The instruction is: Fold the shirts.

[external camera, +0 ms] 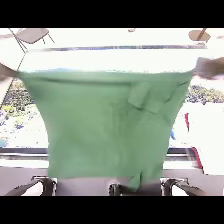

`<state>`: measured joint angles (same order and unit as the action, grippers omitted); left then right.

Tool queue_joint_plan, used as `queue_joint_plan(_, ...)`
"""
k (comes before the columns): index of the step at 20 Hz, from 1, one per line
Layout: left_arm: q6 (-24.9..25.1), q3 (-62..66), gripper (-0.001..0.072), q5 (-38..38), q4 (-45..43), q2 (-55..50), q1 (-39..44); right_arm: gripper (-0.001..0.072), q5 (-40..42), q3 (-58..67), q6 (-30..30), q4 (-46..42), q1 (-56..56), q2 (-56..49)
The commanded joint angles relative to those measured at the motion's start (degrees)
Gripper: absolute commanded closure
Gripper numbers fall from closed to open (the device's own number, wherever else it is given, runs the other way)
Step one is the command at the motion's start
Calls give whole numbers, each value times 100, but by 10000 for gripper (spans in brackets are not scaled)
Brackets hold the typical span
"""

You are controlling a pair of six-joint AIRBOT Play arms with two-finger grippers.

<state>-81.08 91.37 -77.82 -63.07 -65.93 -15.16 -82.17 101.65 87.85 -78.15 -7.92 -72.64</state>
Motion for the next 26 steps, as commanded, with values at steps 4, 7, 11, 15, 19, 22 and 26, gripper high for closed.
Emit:
queue_joint_plan(4,-42,-636,673,1217,46,-2702,273,669,2476,-337,1095,739,365,-2518)
queue_joint_plan(7,-39,131,673,1447,332,-3628,313,668,3718,-337,1202,1034,365,-2914)
queue_joint_plan(11,-59,629,673,1961,623,-4122,433,668,4697,-337,1491,1008,365,-3093)
queue_joint_plan(15,127,807,673,1427,669,-4103,411,668,3797,-334,1185,955,236,-2922)
queue_joint_plan(19,352,1016,673,-227,608,-4131,273,668,986,-354,555,520,-39,-2634)
queue_joint_plan(22,273,885,673,-1062,92,-4240,374,668,249,-678,575,9,-42,-2684)
queue_joint_plan(26,46,662,673,-1462,-146,-4387,387,668,223,-1097,815,254,31,-2822)
